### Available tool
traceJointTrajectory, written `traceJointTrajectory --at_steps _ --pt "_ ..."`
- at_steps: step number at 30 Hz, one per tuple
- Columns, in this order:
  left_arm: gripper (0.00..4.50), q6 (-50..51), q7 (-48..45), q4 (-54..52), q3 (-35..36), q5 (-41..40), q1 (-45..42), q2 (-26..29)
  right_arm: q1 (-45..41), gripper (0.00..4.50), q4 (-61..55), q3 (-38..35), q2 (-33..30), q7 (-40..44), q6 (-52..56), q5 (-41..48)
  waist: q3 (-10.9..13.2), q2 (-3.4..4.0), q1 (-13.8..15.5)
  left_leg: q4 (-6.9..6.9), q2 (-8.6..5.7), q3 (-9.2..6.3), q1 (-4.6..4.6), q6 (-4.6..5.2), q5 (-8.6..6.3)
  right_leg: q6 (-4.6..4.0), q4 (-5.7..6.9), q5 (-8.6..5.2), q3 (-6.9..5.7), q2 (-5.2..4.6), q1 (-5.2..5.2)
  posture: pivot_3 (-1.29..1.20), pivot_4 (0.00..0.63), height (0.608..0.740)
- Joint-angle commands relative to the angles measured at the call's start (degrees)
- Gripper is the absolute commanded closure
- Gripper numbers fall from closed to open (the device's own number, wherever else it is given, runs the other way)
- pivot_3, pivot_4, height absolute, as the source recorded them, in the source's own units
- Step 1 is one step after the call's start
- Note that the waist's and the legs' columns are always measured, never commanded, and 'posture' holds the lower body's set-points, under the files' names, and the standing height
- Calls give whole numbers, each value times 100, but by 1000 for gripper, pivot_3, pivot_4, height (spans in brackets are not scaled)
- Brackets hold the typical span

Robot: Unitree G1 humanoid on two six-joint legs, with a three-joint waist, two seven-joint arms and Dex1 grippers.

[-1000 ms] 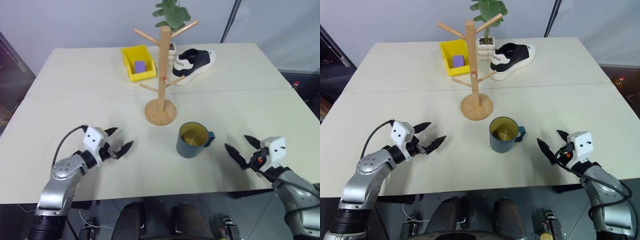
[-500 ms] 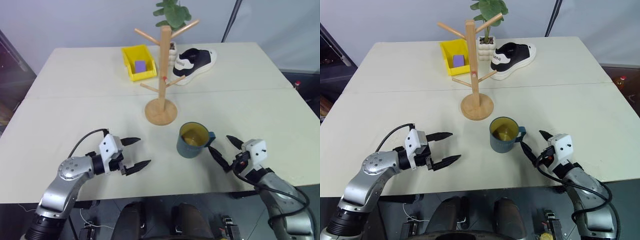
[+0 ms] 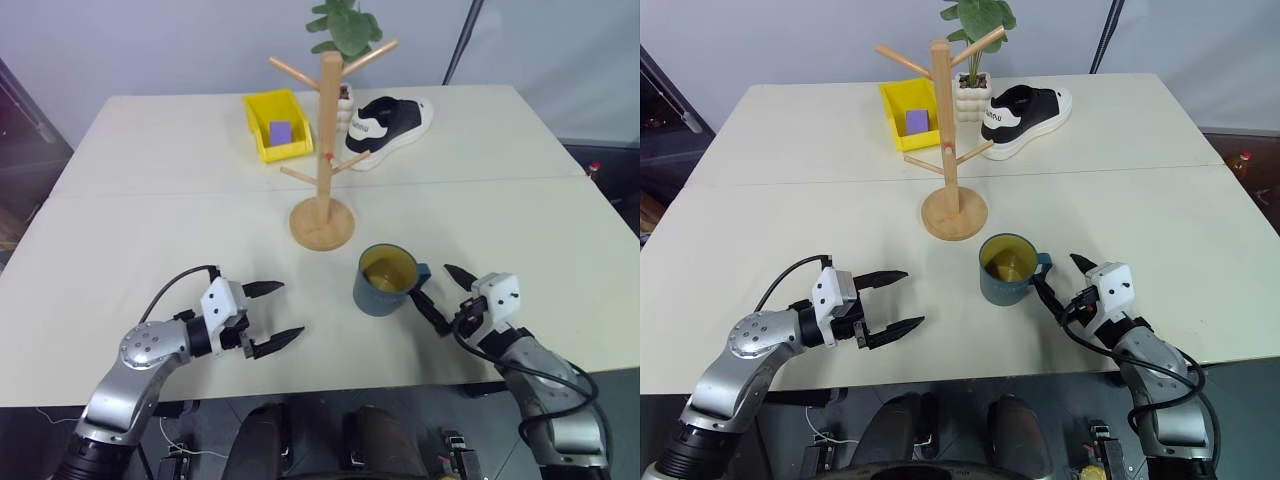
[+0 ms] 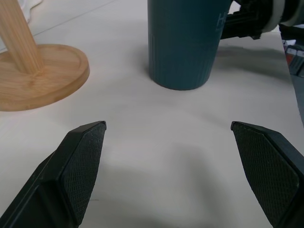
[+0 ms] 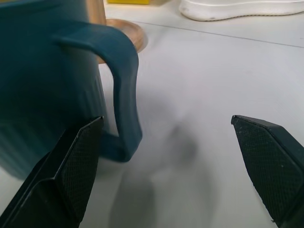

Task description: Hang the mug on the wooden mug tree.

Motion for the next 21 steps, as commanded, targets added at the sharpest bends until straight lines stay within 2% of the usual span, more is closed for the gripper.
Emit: traceJointTrajectory --at_steps 1,4,5,11,18,21 --pt "0 -98 23 -130 30 -18 32 4 -128 66 -68 46 81 -56 -131 -46 0 0 1 0 0 0 0 0 0 0 1 0 0 0 0 0 150 740" --pt "0 -81 57 -179 37 -21 57 14 -192 891 -131 99 108 -46 -74 -15 0 0 -2 0 0 0 0 0 0 3 1 2 -1 0 0 0 150 740" --pt "0 -76 69 -195 38 -22 67 17 -196 1314 -163 115 108 -29 -50 12 0 0 0 0 0 0 0 0 0 4 1 2 -1 0 0 0 150 740" --pt "0 -28 128 -236 68 -47 63 32 -267 4476 -386 150 69 19 161 160 0 0 1 1 0 0 0 0 0 6 2 3 -1 0 1 0 150 740" --pt "0 36 220 -267 131 -78 55 58 -507 4476 -773 229 -265 -52 409 -118 0 0 -3 3 0 0 1 0 0 8 7 4 -2 1 0 0 150 740" --pt "0 -30 375 -94 295 -29 -85 40 -1054 4476 -1221 636 -888 123 620 -764 2 3 -14 6 -1 1 1 0 0 8 9 4 -2 2 -1 0 150 740"
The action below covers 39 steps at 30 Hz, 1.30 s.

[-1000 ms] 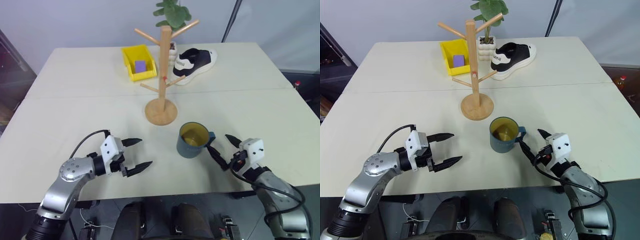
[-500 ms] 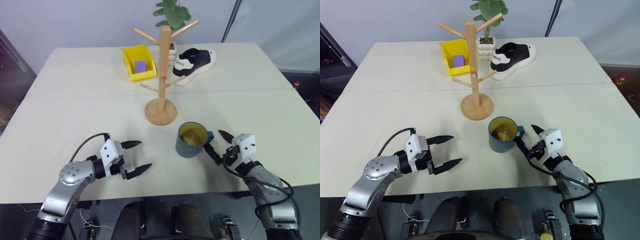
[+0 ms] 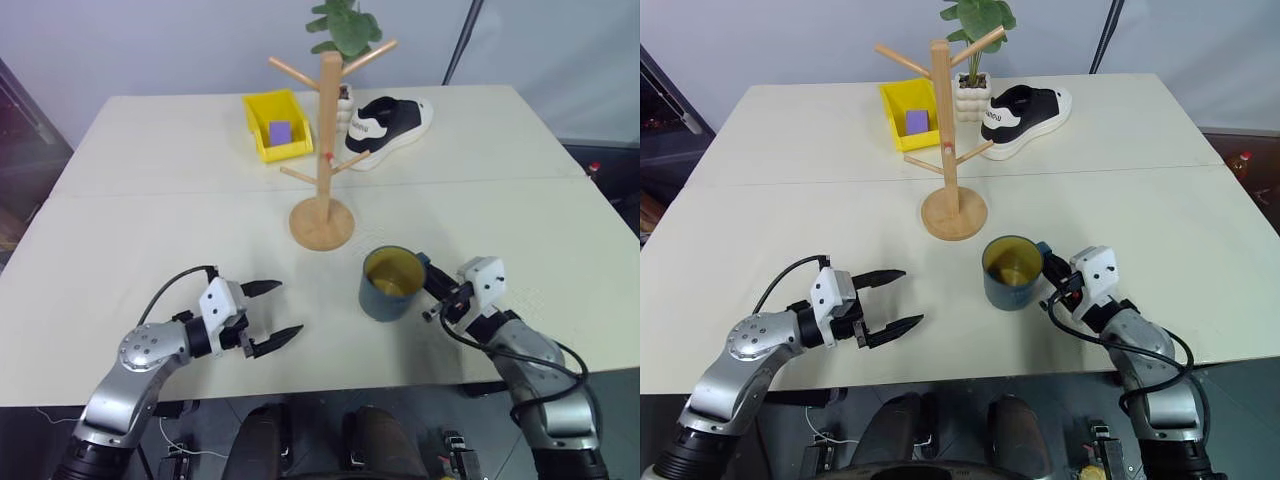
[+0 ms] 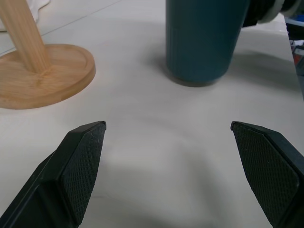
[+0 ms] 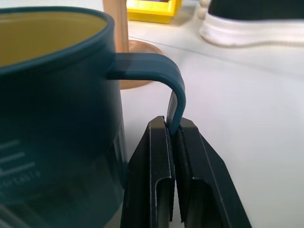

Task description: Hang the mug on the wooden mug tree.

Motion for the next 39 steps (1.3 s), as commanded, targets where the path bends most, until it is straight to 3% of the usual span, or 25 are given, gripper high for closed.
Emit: traceJointTrajectory --at_steps 1,5,12,15,39 --pt "0 -103 169 11 289 -9 -158 8 -674 4476 -768 354 -558 131 226 -615 3 4 -17 3 0 1 0 0 0 0 2 0 1 1 -1 0 150 740" --pt "0 -52 365 81 590 -108 -496 10 -2526 4476 -925 780 -997 75 1400 -1133 10 10 -15 7 3 2 1 -2 3 2 14 1 1 8 -6 0 150 740" --pt "0 213 479 -186 624 -180 -754 73 -3973 4476 -548 1433 -1028 221 1921 -1667 2 -5 13 6 -3 -1 -30 9 -4 3 2 2 -7 4 -20 0 150 740" --pt "0 291 559 -292 662 -210 -758 69 -4174 4476 -585 1538 -977 295 1955 -1707 3 -4 2 23 -3 1 -79 10 -3 11 7 7 -7 4 -65 0 150 740" --pt "0 1072 655 -926 1044 -1068 -1210 227 -4981 4476 -638 2005 -751 480 2649 -2116 3 -4 -12 82 1 -4 -84 16 -3 24 44 14 -9 6 -58 0 150 740"
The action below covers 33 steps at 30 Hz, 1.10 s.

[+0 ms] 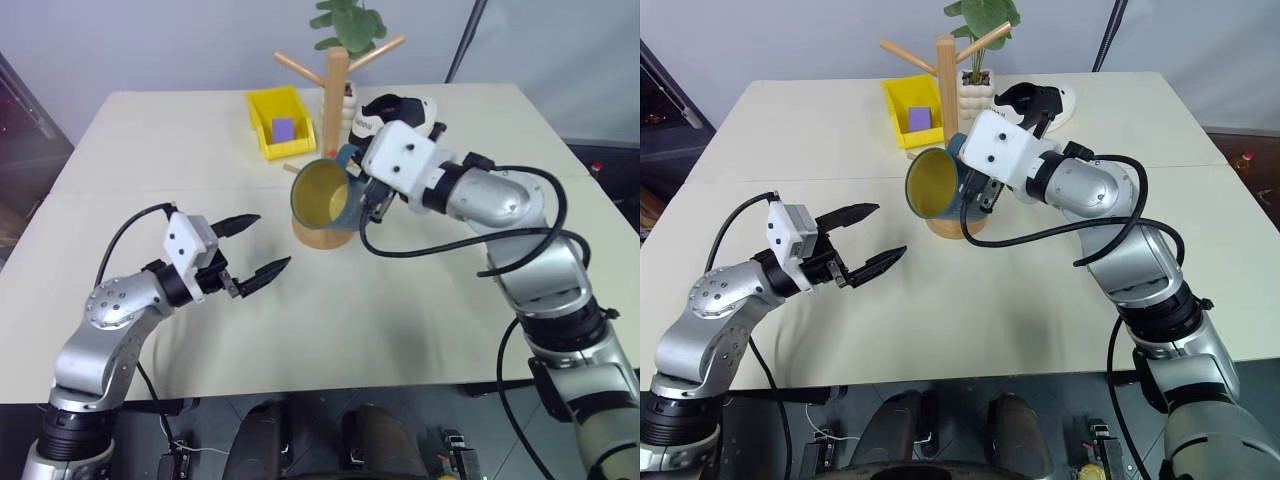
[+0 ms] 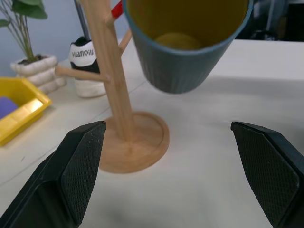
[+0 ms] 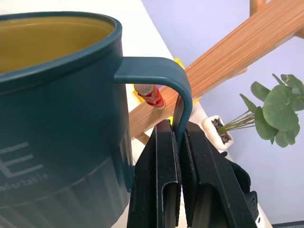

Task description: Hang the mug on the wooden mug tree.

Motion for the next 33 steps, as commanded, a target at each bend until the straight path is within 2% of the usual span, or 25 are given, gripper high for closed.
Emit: traceJointTrajectory --at_steps 1,31,33 --pt "0 97 -3 -287 147 -207 -98 91 -216 4476 -121 -20 49 2 -11 -120 0 0 -3 0 0 0 0 0 0 0 0 0 0 0 1 0 150 740" --pt "0 301 91 -528 142 -563 -336 196 -629 4476 644 373 424 26 247 -725 0 0 -3 11 -1 0 -1 0 0 0 11 0 0 1 -1 0 150 740" --pt "0 290 90 -517 138 -554 -340 191 -636 3809 649 359 436 31 246 -725 0 0 -2 11 -1 0 -1 0 0 0 12 0 0 1 -1 0 150 740"
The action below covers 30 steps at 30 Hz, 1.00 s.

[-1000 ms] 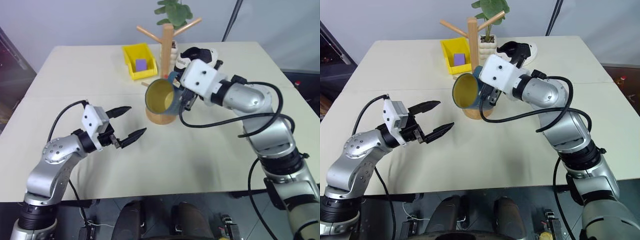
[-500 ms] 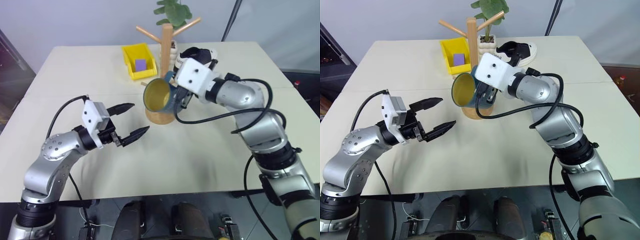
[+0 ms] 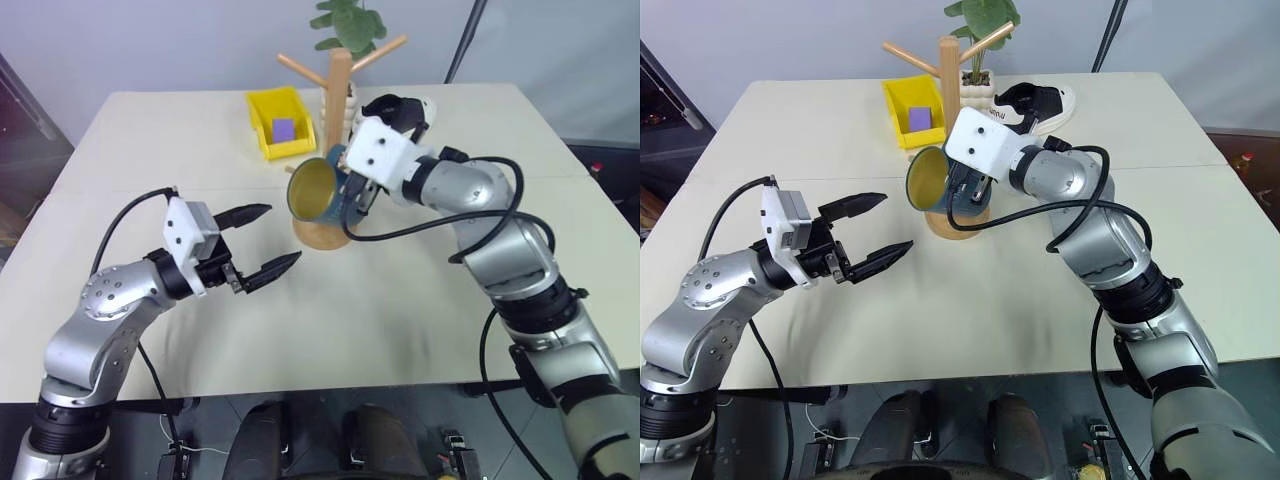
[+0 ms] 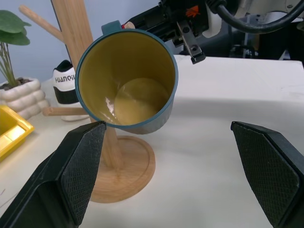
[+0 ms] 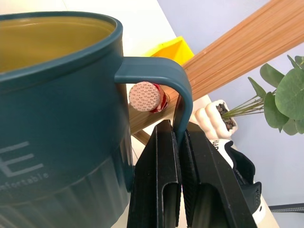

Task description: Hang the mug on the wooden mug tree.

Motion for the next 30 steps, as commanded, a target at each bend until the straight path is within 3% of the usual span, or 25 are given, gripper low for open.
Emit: traceJointTrajectory --at_steps 1,4,10,16,20,24,30 --pt "0 -69 31 -172 132 -63 -66 3 -180 3452 -98 -100 24 -12 -37 -98 0 0 0 0 0 0 0 0 0 0 0 0 0 0 0 0 150 740" --pt "0 -85 19 -142 134 -48 -66 7 -209 1964 -128 -142 -7 -46 -132 -162 0 0 -1 0 0 0 0 0 0 0 1 0 0 0 0 0 150 740" --pt "0 -104 41 -73 195 -39 -1 -2 10 1964 -485 -748 -385 280 -293 173 0 0 10 0 0 0 0 0 0 0 3 0 0 1 -1 0 150 740" --pt "0 -58 336 331 460 -1 173 -165 1151 1964 -944 -2308 -681 822 -362 1415 -1 -2 27 3 -1 -3 1 6 -4 1 -6 1 -1 0 12 0 150 740" --pt "0 -319 658 898 580 420 395 -330 2357 1964 -1147 -3164 -411 887 -216 2270 -1 -1 3 1 1 -3 5 9 -5 2 -2 1 0 1 11 0 150 740" --pt "0 -730 1102 1513 591 924 587 -651 3285 1964 -718 -3372 137 455 -812 2433 -2 -2 -2 0 2 -1 14 9 -5 2 2 1 1 2 16 0 150 740" --pt "0 -1040 1663 1988 695 1362 943 -1058 3731 1964 200 -3476 790 41 -1620 2642 -2 -1 -1 3 1 0 14 9 -5 5 5 2 2 2 13 0 150 740"
